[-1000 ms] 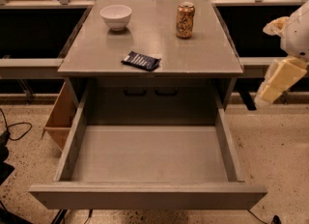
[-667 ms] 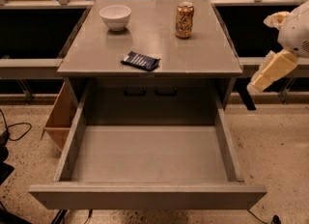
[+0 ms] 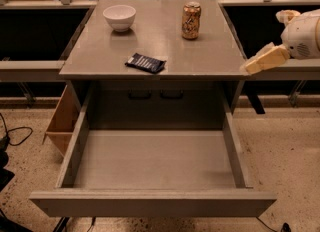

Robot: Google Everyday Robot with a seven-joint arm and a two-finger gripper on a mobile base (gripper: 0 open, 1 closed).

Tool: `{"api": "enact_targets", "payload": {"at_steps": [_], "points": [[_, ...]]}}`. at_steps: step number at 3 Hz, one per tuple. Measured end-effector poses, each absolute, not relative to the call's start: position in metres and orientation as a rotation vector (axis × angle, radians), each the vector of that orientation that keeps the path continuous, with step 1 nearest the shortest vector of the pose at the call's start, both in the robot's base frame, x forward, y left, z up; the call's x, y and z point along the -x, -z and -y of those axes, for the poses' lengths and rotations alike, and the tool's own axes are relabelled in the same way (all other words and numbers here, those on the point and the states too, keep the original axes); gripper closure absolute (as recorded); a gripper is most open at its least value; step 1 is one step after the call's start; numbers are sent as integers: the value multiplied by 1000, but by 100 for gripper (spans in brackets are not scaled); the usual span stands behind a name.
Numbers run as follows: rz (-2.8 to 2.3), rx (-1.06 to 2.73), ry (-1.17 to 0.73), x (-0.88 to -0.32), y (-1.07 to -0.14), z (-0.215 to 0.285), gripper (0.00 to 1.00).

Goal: Place orange can into top drawer

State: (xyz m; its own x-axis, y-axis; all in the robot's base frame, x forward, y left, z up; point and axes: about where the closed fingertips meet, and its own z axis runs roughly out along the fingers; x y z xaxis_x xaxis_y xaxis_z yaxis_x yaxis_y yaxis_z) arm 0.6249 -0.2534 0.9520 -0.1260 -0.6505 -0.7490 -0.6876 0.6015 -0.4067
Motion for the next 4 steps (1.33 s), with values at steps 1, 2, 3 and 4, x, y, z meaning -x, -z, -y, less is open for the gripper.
{"api": "enact_targets", "payload": {"at_steps": [1,2,3,4], "points": [[-1823,1084,-46,-625,-952,253,0],[-1782,1031,-58,-645,-948,252,0],[-1744,949,-97,-694,-940,249,0],[-1714,850,-156,-752,-937,243,0]]}}
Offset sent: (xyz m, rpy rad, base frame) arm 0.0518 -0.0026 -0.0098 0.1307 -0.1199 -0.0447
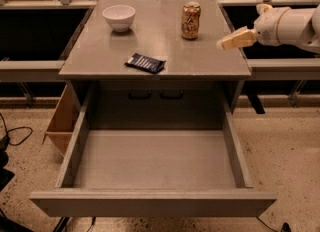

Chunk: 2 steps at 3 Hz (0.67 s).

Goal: Place orange can into top drawer

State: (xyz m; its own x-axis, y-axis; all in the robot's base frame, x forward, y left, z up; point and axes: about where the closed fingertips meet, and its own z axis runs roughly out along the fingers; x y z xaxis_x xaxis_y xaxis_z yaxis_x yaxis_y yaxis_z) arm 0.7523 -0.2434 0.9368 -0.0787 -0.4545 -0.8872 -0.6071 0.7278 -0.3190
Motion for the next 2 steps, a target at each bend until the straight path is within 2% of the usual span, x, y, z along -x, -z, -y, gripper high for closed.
{"api": "enact_targets", "payload": {"at_steps": [1,2], "points": [[-1669,746,-244,-803,-930,227,0],[-1633,685,-293,-822,-924,216,0]]}}
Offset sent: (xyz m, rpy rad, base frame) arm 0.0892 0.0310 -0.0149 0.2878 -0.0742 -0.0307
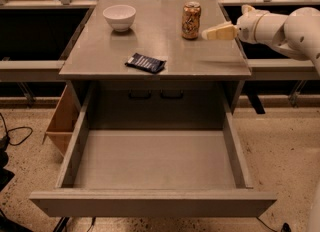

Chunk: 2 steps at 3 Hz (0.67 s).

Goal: Place orange can into top drawer

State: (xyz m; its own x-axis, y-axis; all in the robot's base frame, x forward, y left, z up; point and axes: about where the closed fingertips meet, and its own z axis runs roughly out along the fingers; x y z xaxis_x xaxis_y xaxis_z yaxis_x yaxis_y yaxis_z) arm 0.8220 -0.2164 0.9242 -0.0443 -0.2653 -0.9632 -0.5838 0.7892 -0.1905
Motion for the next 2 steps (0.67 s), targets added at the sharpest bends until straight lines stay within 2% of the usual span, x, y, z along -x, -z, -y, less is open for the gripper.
{"api": "enact_targets", "payload": {"at_steps": [2], "points": [[-1622,676,-322,-837,-917,207,0]]}}
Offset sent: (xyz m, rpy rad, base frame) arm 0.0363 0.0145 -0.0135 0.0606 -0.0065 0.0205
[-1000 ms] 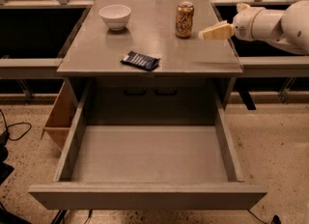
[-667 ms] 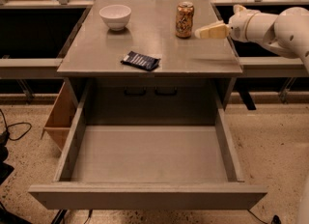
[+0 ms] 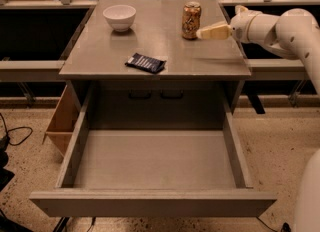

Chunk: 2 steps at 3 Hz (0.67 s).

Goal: Place orange can into top drawer

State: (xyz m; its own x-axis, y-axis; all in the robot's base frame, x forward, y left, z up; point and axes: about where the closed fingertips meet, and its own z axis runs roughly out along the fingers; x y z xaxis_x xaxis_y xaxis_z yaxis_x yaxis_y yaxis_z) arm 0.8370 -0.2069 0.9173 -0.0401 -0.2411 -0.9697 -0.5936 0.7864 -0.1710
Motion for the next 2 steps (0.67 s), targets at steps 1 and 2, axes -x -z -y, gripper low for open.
{"api": "enact_targets", "payload": {"at_steps": [1,2], "points": [[-1607,677,-387,-861,-902,186,0],[-1577,669,-436,-883,-899,175,0]]}}
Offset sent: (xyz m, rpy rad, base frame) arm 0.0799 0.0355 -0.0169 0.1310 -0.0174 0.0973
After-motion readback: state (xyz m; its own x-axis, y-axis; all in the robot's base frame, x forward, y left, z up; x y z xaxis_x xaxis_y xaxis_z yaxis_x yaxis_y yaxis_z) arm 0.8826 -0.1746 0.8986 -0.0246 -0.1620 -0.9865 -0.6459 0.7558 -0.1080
